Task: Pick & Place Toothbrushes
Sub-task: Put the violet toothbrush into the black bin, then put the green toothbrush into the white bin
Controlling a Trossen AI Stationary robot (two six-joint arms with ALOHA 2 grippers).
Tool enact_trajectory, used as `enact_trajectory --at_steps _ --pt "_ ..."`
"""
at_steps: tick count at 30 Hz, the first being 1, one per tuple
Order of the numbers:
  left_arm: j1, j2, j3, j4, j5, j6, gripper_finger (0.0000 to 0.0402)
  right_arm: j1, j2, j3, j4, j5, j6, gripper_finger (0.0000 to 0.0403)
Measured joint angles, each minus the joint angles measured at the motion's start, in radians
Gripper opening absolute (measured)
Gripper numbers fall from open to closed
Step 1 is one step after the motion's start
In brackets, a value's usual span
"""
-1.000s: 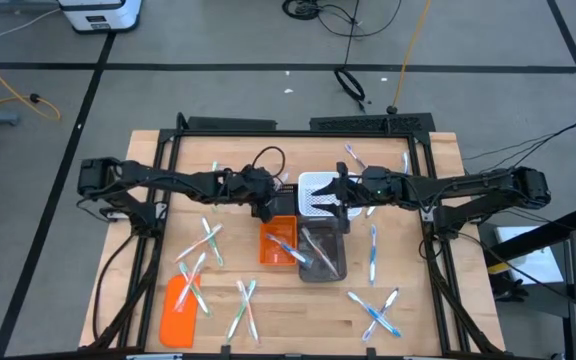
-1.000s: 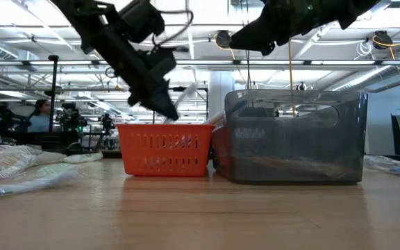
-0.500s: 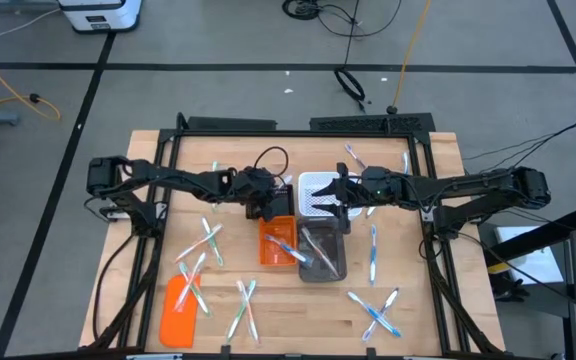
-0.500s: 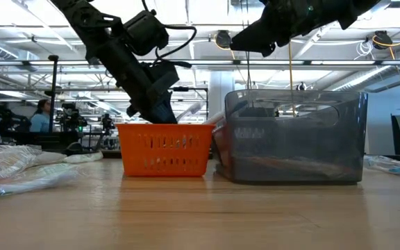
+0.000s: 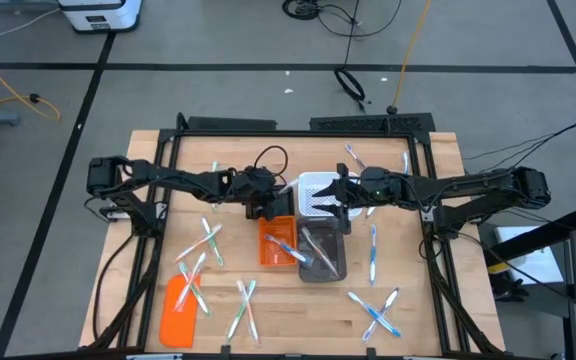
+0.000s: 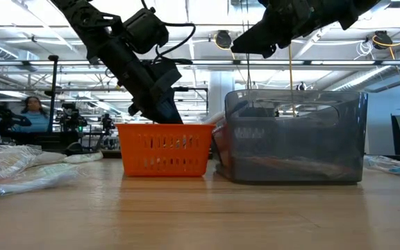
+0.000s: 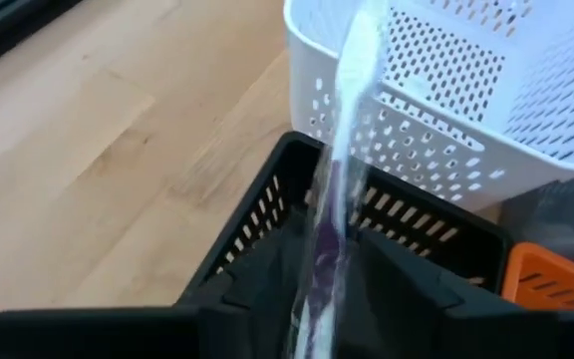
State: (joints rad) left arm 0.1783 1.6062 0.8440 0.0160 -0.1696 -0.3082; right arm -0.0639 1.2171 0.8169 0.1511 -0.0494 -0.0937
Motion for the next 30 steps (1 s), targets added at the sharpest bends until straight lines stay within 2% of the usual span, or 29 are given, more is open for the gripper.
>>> enact_trajectory --at_steps 7,13,16,19,24,30 --pt "0.000 0.000 0.000 0.006 -0.007 0.013 0.0182 0.000 0.000 0.000 -0.003 0.000 0.000 0.0130" --pt "0.003 -0.037 0.000 0.013 -0.022 0.046 0.0186 0.000 0.000 0.000 -0.006 0.000 0.000 0.0130" --pt "0.005 -0.088 0.000 -0.014 -0.073 0.024 0.0186 0.000 0.000 0.000 -0.006 0.000 0.000 0.0130" --pt "0.004 -0.145 0.000 -0.099 -0.166 -0.034 0.0186 0.000 0.000 0.000 -0.007 0.000 0.000 0.0130" --pt "0.005 -0.208 0.000 -0.331 -0.285 -0.191 0.0186 0.000 0.000 0.000 -0.007 0.000 0.000 0.0130" --pt "0.007 -0.229 0.000 -0.583 -0.349 -0.346 0.0186 0.000 0.000 0.000 -0.007 0.000 0.000 0.0130"
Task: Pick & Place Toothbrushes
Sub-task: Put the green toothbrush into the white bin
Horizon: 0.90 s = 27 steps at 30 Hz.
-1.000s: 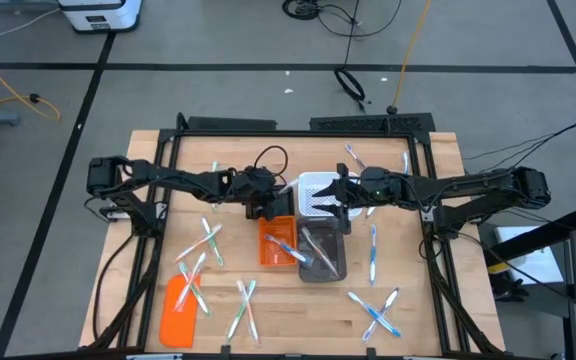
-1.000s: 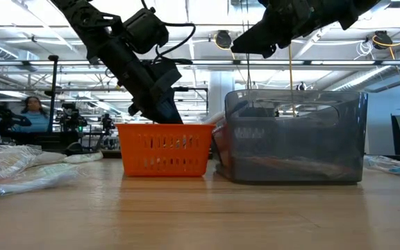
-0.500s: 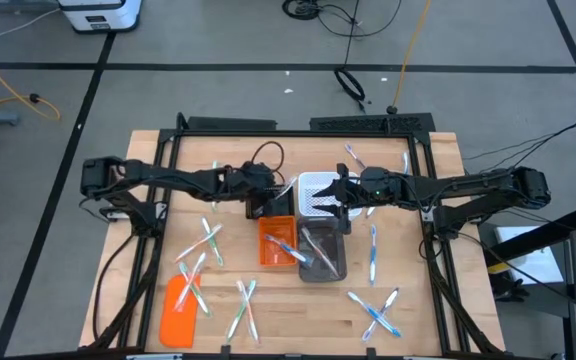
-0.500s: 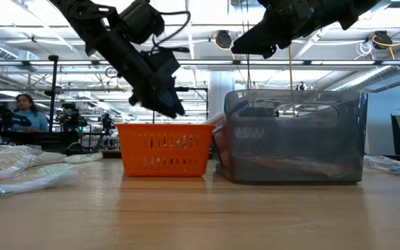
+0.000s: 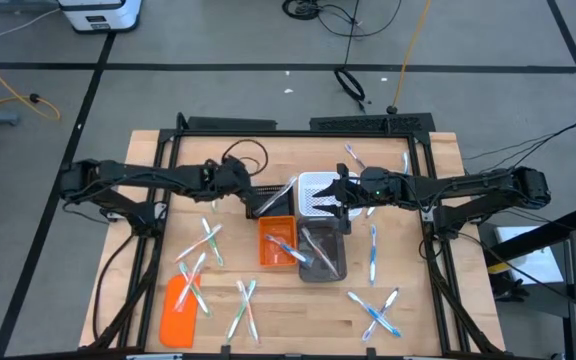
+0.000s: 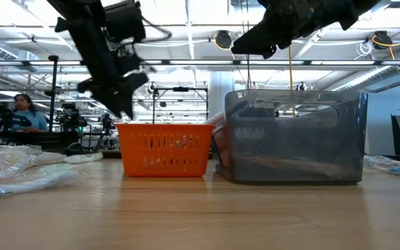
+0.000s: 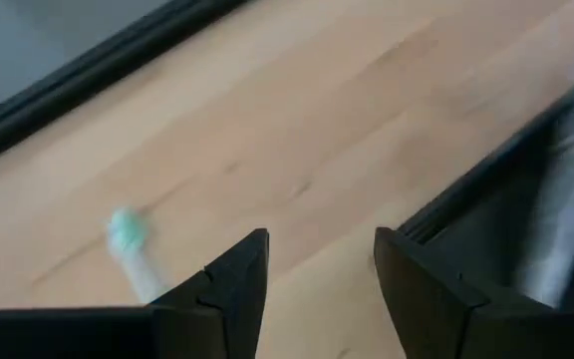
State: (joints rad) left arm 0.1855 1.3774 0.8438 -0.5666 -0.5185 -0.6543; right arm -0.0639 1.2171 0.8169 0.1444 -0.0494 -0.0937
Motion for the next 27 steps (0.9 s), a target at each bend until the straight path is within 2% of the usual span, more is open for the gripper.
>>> enact_trajectory --at_steps 11,17,27 --pt "0.061 0.000 -0.001 -0.302 0.007 -0.302 0.0186 0.000 0.000 0.000 0.000 0.000 0.000 0.0130" --pt "0.087 0.001 -0.009 -0.307 0.092 -0.354 0.0186 0.000 0.000 0.000 -0.001 0.000 0.000 0.0130" --pt "0.118 0.001 -0.076 -0.300 0.100 -0.395 0.0186 0.000 0.000 0.000 -0.001 0.000 0.000 0.0130"
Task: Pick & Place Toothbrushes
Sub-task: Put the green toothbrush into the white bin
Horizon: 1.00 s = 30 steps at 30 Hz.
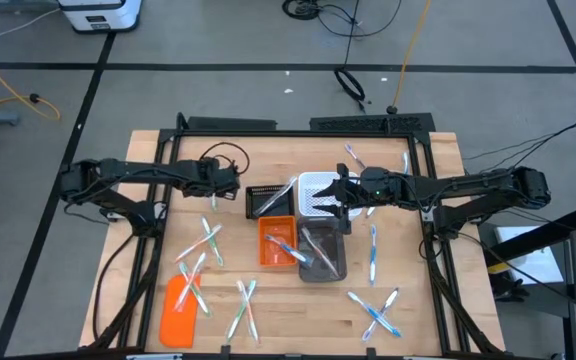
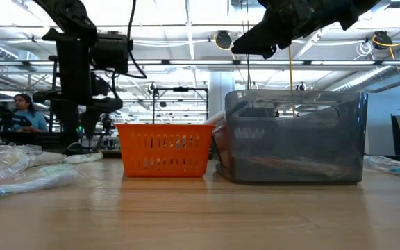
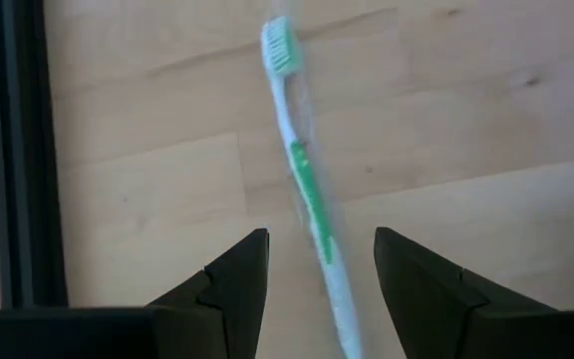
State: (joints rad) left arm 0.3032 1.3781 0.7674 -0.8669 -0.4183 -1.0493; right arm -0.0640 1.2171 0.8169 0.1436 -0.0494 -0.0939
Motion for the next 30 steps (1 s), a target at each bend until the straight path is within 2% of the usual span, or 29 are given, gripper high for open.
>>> enact_trajectory --at_steps 5,12,22,30 --pt "0.002 0.000 -0.036 0.028 0.003 -0.009 0.0186 0.000 0.000 0.000 0.000 0.000 0.000 0.0130" --pt "0.002 0.007 -0.095 0.171 0.043 0.020 0.0186 0.000 0.000 0.000 0.000 0.000 0.000 0.0130" --pt "0.011 0.010 -0.139 0.191 0.040 -0.003 0.0186 0.000 0.000 0.000 0.001 0.000 0.000 0.0130" --pt "0.011 0.010 -0.185 0.292 0.052 -0.004 0.0186 0.000 0.000 0.000 0.001 0.000 0.000 0.0130"
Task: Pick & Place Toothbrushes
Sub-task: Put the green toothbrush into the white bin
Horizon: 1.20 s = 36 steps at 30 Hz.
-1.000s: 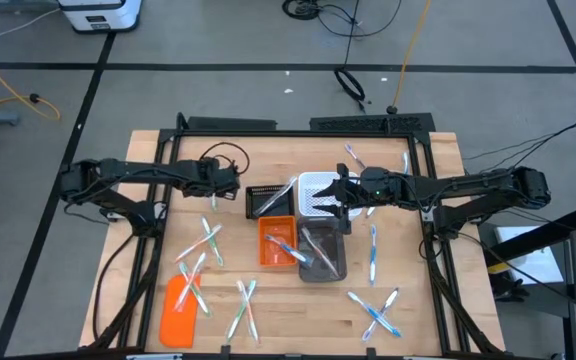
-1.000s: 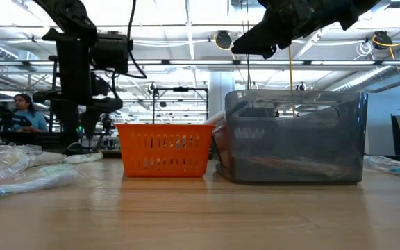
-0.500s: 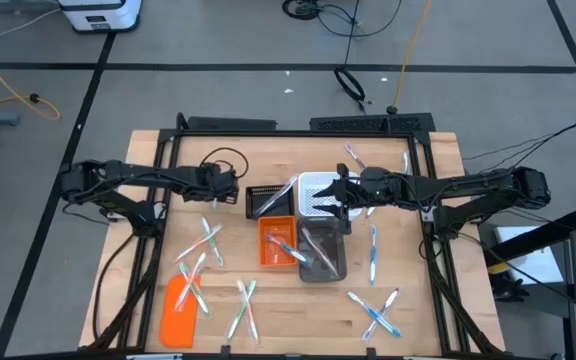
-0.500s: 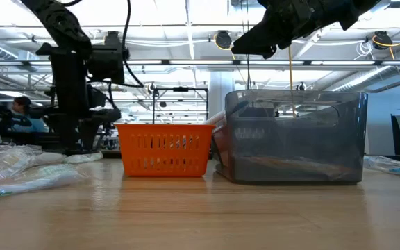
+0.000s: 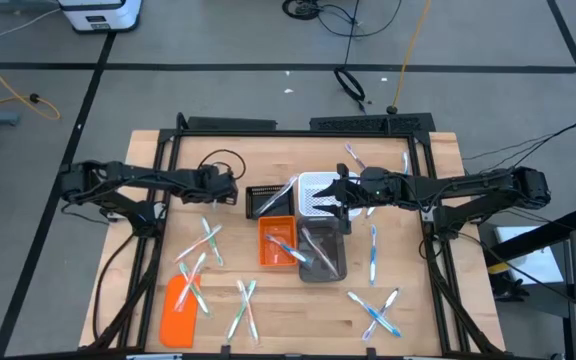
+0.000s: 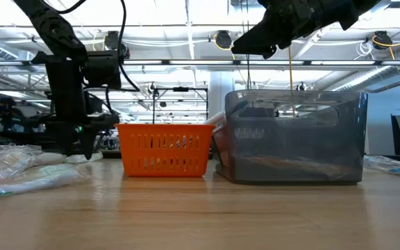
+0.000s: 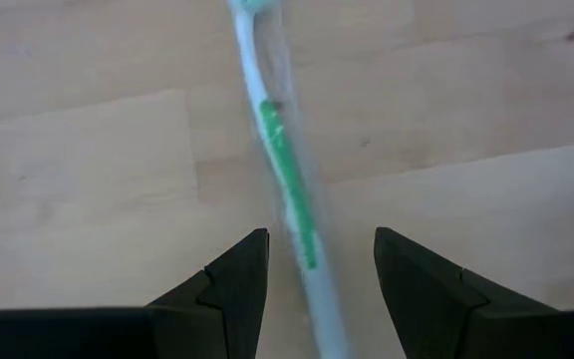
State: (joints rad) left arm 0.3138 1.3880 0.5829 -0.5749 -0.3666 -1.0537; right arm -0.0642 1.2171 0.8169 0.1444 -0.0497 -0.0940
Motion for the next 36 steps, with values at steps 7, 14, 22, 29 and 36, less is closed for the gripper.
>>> enact_trajectory --at_steps 7,14,22,29,36 --pt "0.000 0.000 -0.016 0.002 0.001 -0.008 0.0186 0.000 0.000 0.000 0.000 0.000 0.000 0.0130" --pt "0.000 0.000 -0.016 0.003 0.003 -0.007 0.0186 0.000 0.000 0.000 0.000 0.000 0.000 0.0130" --pt "0.000 0.000 -0.016 0.003 0.022 -0.020 0.0146 0.000 0.000 0.000 0.000 0.000 0.000 0.0130" --pt "0.000 0.000 -0.016 0.004 0.022 0.002 0.0022 0.000 0.000 0.000 0.000 0.000 0.000 0.0130" --pt "-0.002 -0.001 -0.015 0.003 0.024 0.026 0.0008 0.000 0.000 0.000 0.000 0.000 0.000 0.0130"
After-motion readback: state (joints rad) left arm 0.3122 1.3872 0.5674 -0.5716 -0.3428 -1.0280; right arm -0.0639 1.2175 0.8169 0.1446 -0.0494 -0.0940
